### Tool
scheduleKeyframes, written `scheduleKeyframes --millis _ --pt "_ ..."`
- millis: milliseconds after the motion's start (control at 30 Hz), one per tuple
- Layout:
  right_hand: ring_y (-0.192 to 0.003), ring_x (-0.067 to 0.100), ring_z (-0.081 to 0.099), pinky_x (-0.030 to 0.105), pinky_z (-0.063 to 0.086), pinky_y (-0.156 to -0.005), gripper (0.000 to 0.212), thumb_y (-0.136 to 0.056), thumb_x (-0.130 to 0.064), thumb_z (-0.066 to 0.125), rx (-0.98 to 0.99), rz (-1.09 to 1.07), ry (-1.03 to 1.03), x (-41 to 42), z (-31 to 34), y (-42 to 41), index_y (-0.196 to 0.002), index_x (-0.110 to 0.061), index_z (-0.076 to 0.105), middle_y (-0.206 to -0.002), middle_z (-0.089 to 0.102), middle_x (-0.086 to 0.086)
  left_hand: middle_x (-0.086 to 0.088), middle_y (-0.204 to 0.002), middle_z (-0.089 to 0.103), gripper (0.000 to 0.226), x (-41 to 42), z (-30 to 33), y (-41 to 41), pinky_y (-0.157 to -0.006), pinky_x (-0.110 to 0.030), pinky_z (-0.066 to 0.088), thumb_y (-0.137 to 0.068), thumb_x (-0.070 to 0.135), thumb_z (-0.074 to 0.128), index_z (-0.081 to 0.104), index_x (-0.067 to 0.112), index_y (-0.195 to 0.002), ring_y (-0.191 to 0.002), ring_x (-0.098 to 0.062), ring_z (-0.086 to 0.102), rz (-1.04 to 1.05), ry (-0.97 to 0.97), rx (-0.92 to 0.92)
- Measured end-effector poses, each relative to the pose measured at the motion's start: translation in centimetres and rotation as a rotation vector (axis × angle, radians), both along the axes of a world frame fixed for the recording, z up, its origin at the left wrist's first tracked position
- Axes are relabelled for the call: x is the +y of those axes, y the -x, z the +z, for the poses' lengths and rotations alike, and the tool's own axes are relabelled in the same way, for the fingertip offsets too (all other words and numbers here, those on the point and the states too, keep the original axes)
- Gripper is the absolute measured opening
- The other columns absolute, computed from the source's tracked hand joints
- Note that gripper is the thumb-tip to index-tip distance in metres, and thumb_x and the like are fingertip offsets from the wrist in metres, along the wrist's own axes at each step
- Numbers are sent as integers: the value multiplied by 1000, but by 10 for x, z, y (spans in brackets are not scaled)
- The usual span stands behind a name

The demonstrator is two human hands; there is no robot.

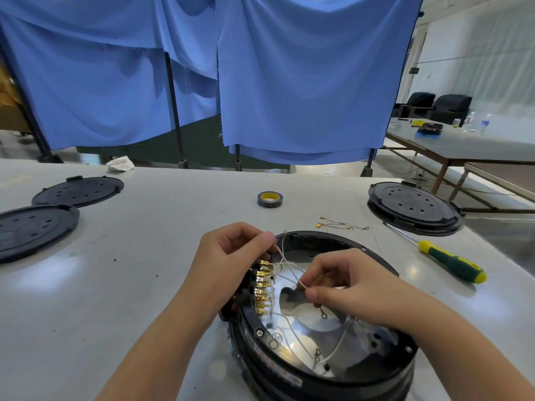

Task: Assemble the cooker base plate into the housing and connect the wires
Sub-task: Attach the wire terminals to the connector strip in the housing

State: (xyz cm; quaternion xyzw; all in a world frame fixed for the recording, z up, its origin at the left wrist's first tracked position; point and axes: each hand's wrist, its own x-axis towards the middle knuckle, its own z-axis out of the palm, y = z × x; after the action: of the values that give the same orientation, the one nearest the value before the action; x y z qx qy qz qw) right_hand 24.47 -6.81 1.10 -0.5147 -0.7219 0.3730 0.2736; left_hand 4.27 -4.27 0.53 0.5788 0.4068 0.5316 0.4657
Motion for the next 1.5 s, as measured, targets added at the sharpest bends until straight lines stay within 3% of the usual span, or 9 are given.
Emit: scheduleKeyframes --millis 233,367,467,600,733,833,1067,1267,1500 --pt "-81 3 64 31 55 -82 29 -81 -10 66 -149 -92 -153 8 12 6 -93 -37 64 -83 69 -18 -4 -71 72 17 9 -10 0 -57 -9 49 -80 24 72 73 15 -66 -65 -6 66 131 41 30" --pt "-91 -7 62 42 40 -106 24 -82 -21 68 -189 -97 -243 13 14 20 -98 -38 61 -87 67 -24 5 -84 75 18 11 -17 -6 -64 -21 53 -81 18 74 73 10 -65 -76 -12 71 119 134 -56" --pt "-87 -4 65 32 54 -89 15 -81 -30 72 -71 -116 -294 16 13 34 -92 -34 63 -90 68 -17 6 -93 74 19 11 -20 -10 -71 -22 52 -81 19 74 73 9 -65 -85 -11 71 108 143 -50" --pt "-75 14 68 33 58 -74 12 -78 -22 76 22 -187 -299 21 13 44 -83 -28 67 -80 71 -7 7 -96 73 18 11 -21 -9 -76 -24 49 -82 20 72 76 11 -67 -89 -8 70 83 125 -37" --pt "-62 1 65 13 51 -61 13 -79 -14 76 33 -205 -241 21 9 41 -81 -26 73 -71 72 -9 11 -92 74 23 13 -22 -8 -77 -21 51 -87 21 66 78 20 -67 -87 -4 68 140 122 8" --pt "-64 -1 65 7 48 -62 14 -79 -14 76 -12 -168 -180 16 5 41 -83 -27 74 -71 71 -10 14 -84 74 27 16 -21 -3 -64 -6 47 -92 22 57 77 20 -74 -82 5 65 183 121 -13" --pt "-74 1 63 11 49 -66 10 -78 -18 77 -132 -86 -146 9 -2 47 -85 -26 74 -78 71 -8 6 -111 70 39 15 -22 -7 -96 -29 44 -102 33 30 69 26 -102 -108 -4 62 59 127 -120" --pt "-71 3 65 18 54 -72 10 -78 -18 77 -106 -96 -159 9 -3 50 -83 -26 73 -75 71 -7 8 -117 68 51 12 -26 -11 -74 -11 47 -103 41 21 68 21 -112 -99 6 63 -8 145 -150" --pt "-64 -5 63 7 46 -62 13 -79 -12 76 -57 -70 -118 9 -3 51 -80 -24 73 -68 69 -10 6 -117 67 56 11 -23 -13 -85 -21 46 -102 47 18 65 19 -114 -108 -5 62 -53 192 -135"
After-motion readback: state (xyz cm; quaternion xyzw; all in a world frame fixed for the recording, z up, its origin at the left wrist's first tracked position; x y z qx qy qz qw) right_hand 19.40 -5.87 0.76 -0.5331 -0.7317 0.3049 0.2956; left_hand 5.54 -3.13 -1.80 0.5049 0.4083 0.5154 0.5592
